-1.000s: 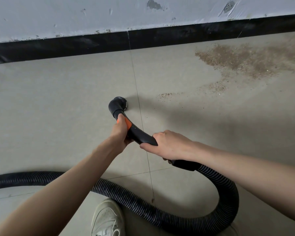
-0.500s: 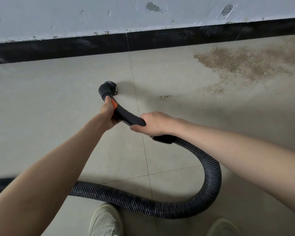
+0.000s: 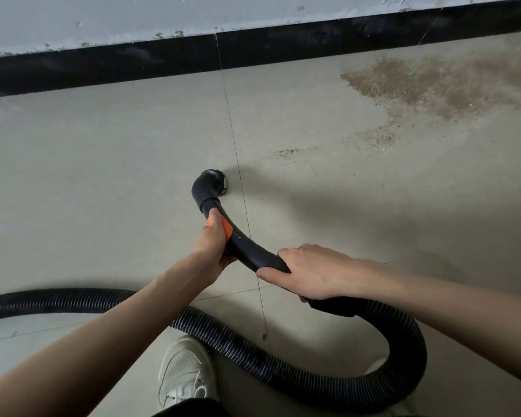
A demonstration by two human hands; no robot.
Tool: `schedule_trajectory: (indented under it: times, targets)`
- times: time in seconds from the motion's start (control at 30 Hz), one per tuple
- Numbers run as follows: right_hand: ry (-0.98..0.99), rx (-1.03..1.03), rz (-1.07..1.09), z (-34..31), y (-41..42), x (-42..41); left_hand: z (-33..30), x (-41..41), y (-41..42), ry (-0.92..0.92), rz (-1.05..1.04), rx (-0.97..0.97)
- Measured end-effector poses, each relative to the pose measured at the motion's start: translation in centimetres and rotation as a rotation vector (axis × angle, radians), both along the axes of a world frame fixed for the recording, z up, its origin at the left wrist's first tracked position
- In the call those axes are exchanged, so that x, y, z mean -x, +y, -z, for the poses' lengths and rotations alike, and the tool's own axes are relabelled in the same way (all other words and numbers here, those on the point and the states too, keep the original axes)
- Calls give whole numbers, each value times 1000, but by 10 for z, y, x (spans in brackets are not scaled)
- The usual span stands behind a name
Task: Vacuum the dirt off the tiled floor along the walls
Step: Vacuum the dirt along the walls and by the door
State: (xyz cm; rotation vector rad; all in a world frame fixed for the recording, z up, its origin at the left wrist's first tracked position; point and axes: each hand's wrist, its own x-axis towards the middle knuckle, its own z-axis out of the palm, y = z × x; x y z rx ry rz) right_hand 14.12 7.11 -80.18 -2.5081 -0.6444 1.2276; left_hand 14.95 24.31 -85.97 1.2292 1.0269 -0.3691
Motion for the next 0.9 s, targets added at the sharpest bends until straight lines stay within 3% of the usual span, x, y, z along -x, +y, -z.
schedule_trajectory:
  times: [0.27, 0.6, 0.9]
  targets:
    - [92, -40, 155, -3, -36, 9, -11, -6, -39, 0, 90, 25]
    - [27, -67, 306, 2, -52, -5, -11, -35, -59, -30, 135, -1]
    - [6, -45, 294, 2, -49, -28, -12, -59, -62, -35, 129, -8]
